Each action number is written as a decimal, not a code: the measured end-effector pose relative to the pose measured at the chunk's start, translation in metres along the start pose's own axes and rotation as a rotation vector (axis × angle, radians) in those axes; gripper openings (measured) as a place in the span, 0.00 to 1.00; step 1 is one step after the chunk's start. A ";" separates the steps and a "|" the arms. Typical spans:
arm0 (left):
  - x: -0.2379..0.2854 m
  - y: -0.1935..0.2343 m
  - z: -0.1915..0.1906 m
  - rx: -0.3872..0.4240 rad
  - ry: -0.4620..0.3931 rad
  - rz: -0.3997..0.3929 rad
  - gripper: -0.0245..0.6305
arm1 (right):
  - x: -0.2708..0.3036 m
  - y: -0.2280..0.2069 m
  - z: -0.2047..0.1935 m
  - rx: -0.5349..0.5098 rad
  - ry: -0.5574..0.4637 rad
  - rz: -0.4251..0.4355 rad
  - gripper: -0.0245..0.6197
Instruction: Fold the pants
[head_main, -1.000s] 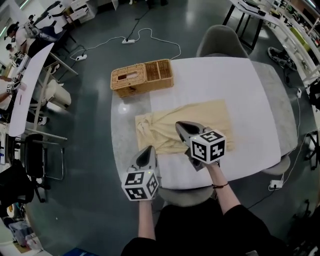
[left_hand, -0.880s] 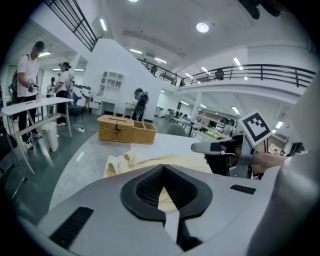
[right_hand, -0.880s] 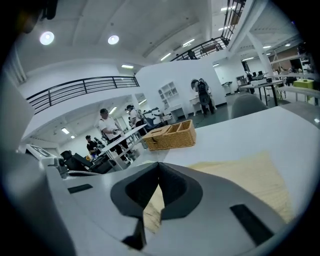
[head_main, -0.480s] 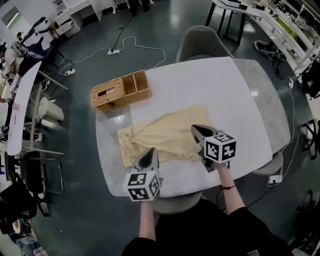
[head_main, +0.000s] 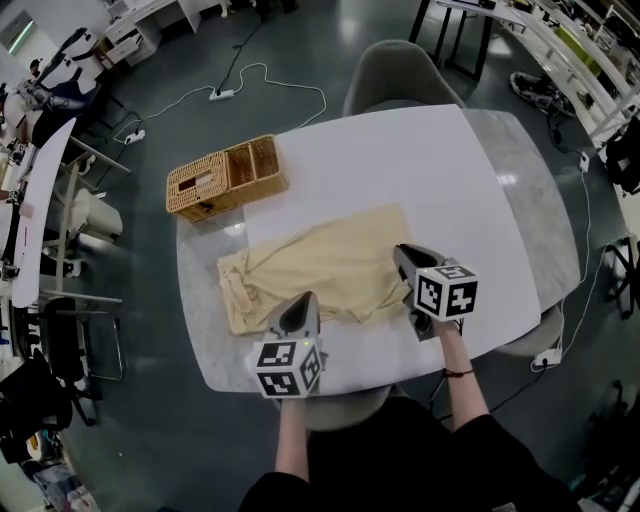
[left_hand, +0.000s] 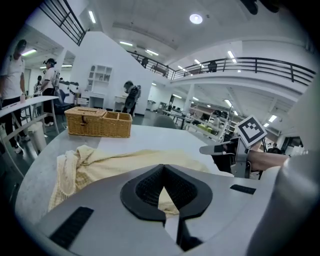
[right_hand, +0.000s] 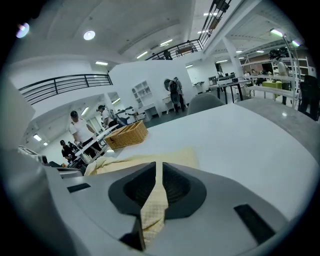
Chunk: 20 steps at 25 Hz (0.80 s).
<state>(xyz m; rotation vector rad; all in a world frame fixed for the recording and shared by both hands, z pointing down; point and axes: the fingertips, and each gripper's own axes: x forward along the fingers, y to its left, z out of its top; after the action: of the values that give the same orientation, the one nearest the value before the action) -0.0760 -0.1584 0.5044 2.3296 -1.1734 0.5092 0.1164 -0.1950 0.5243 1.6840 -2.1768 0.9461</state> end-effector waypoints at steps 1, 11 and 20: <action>0.002 -0.001 0.000 0.000 0.003 0.001 0.05 | 0.001 -0.003 -0.001 0.006 0.007 0.001 0.06; 0.016 -0.006 -0.011 0.013 0.042 0.020 0.05 | 0.023 -0.037 -0.021 0.044 0.077 -0.039 0.36; 0.023 -0.011 -0.019 0.002 0.066 0.028 0.05 | 0.040 -0.063 -0.046 0.053 0.200 -0.103 0.39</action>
<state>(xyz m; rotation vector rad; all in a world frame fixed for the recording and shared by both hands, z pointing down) -0.0563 -0.1571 0.5290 2.2831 -1.1762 0.5925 0.1528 -0.2062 0.6029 1.6303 -1.9343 1.1007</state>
